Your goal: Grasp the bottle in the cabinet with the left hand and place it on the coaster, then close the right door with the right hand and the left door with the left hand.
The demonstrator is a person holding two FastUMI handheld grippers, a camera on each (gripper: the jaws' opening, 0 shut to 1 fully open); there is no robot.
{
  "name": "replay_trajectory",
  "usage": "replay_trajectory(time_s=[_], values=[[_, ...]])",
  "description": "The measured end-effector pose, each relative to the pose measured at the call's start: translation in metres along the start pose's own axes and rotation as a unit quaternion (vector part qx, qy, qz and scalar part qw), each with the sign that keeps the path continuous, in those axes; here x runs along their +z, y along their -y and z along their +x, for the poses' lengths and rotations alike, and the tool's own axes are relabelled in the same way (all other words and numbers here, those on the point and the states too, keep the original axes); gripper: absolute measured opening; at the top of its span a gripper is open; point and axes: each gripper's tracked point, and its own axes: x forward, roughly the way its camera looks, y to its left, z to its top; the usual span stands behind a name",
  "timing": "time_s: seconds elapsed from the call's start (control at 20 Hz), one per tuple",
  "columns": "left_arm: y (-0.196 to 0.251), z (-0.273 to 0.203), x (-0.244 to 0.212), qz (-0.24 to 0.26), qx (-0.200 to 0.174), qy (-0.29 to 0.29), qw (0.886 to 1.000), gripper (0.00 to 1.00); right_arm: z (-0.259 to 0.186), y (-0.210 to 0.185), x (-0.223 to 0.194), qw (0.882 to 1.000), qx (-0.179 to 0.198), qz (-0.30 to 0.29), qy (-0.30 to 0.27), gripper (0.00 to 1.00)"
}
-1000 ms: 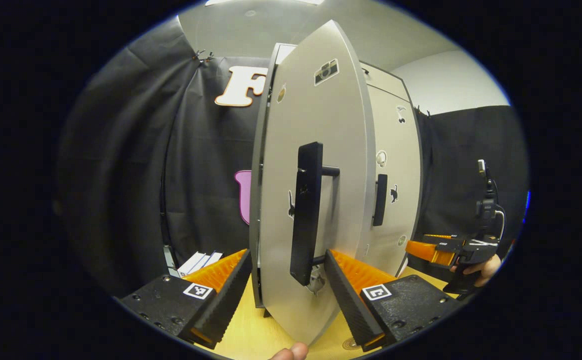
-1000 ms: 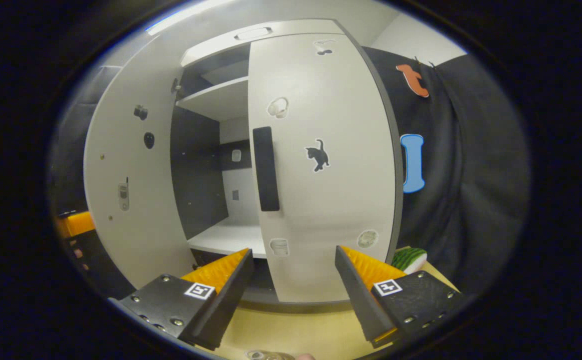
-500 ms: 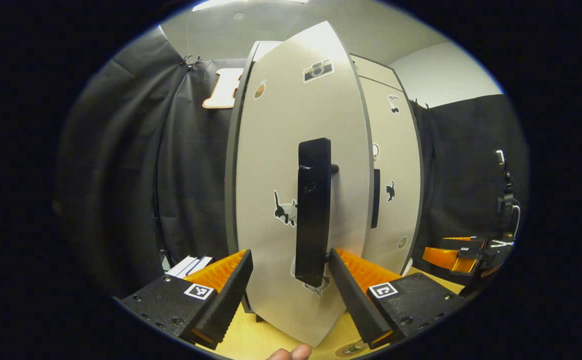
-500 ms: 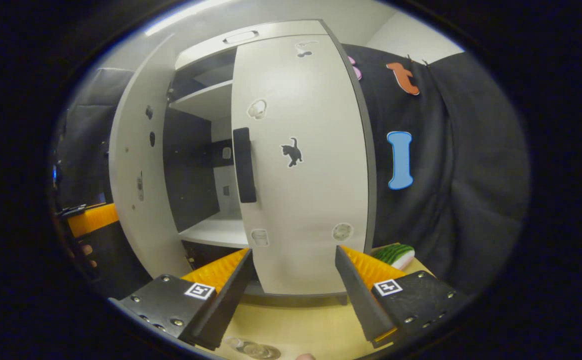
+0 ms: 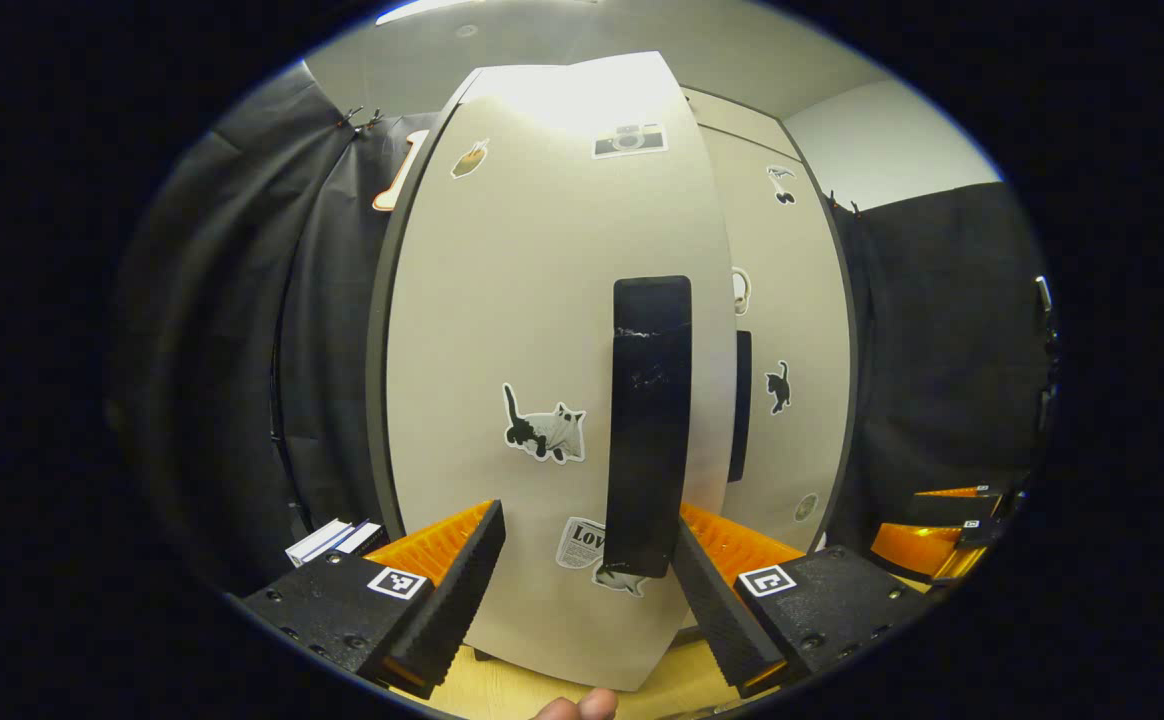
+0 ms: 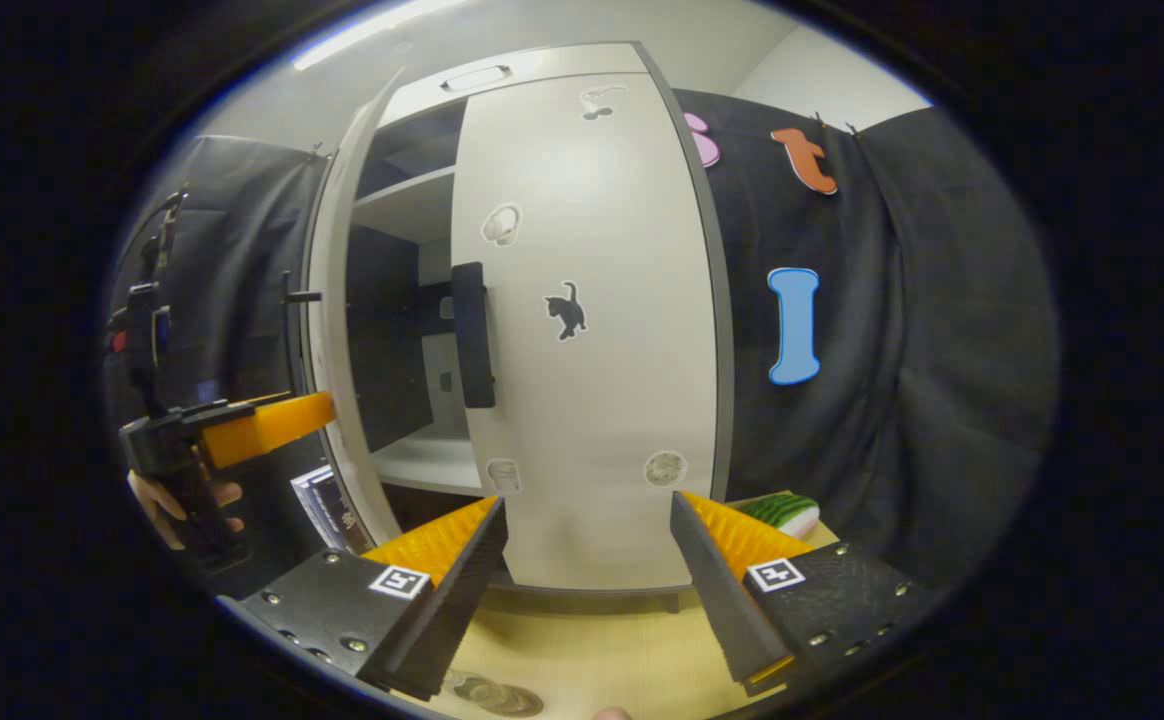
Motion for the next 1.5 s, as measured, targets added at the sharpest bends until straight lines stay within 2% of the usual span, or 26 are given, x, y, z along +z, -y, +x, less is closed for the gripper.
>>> replay_trajectory(time_s=[0.25, 0.45, 0.7, 0.95, 1.15, 1.5], values=[[0.007, 0.015, -0.002, -0.007, 0.009, 0.003, 1.0, 0.97, 0.002, -0.01, -0.007, 1.0, 0.012, -0.02, -0.005, 1.0], [0.014, 0.021, 0.0, -0.023, 0.017, 0.008, 1.0, 0.97, 0.004, -0.007, -0.01, 1.0, 0.015, -0.014, -0.008, 1.0], [0.018, 0.025, 0.0, -0.003, 0.046, 0.023, 0.999, 0.97, -0.001, 0.004, -0.006, 1.0, 0.009, -0.015, -0.005, 1.0], [0.019, 0.03, -0.007, -0.047, 0.048, 0.009, 0.998, 0.98, -0.001, 0.013, -0.001, 1.0, 0.003, -0.006, -0.005, 1.0], [0.018, 0.031, -0.008, -0.022, 0.062, 0.008, 0.998, 0.98, -0.005, 0.016, 0.002, 1.0, 0.001, 0.001, -0.004, 1.0], [0.02, 0.031, -0.009, -0.011, 0.065, 0.004, 0.998, 0.96, -0.017, 0.018, 0.008, 1.0, -0.007, 0.01, -0.002, 1.0]])
